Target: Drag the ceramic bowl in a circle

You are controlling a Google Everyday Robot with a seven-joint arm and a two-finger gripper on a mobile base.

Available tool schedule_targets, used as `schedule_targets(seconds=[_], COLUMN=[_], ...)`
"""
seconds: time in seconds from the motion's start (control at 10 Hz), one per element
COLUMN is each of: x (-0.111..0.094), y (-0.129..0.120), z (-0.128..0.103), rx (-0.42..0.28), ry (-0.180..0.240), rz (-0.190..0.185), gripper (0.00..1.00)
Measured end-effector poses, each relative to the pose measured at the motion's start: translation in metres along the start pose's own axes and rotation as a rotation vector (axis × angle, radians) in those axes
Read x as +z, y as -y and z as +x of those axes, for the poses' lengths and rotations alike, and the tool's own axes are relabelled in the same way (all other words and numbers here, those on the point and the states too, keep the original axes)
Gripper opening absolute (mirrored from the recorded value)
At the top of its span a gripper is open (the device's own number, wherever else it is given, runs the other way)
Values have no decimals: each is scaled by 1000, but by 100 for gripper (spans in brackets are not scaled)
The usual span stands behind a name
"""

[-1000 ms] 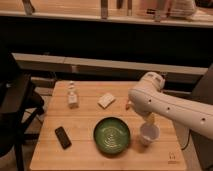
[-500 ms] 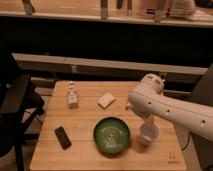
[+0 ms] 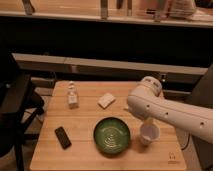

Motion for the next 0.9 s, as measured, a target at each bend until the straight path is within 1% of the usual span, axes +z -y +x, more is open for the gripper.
schedule_targets(seconds=[0.3, 0.9], x=[2, 4], y=[2, 4], z=[-5, -18], rx=[-47, -174], ry=[3, 28], rz=[9, 37], gripper=[80, 80])
